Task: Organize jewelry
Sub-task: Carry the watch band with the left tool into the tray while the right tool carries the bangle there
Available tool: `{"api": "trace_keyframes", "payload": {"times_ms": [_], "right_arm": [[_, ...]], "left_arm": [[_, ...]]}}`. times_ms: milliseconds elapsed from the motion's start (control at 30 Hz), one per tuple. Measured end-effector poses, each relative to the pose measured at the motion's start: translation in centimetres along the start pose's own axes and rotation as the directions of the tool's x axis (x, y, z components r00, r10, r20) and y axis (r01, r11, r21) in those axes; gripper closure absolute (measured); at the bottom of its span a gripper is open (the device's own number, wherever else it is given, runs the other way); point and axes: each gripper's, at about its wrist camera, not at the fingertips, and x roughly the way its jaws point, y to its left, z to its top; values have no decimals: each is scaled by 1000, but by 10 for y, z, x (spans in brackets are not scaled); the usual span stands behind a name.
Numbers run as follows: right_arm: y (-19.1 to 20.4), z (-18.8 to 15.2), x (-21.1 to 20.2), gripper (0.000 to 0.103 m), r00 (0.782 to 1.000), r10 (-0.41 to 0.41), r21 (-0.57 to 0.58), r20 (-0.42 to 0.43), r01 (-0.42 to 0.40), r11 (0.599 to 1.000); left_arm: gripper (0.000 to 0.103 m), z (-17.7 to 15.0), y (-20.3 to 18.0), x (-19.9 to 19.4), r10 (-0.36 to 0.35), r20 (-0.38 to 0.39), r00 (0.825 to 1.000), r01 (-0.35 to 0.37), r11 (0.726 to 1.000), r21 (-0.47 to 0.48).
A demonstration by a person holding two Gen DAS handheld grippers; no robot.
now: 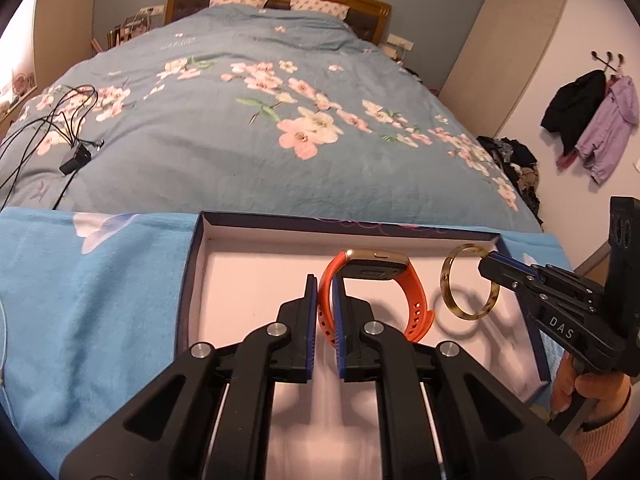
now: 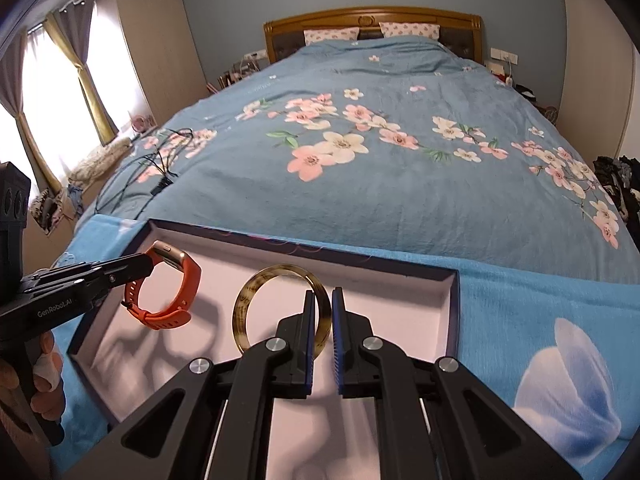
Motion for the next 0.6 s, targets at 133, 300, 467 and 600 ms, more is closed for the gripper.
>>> {"api": "trace_keyframes", "payload": {"times_ms": [133,300,467,600], "right_arm": [[-3,6,13,97,999,1,10,-38,0,1000],[-3,8,23,96,997,-8,21,-74,9,1000],[-4,8,25,90,997,-17,37,-71,20,999],[-3,4,8,77,999,-26,14,-27,26,1000]], "left_arm": [[95,6,2,19,10,-34,999,-10,1000,-6],[95,8,0,36,33,-64,997,-34,999,-5],[86,9,3,43,34,-76,997,-36,999,-28],[73,2,7,32,42,-42,998,-43,999,-19]]}}
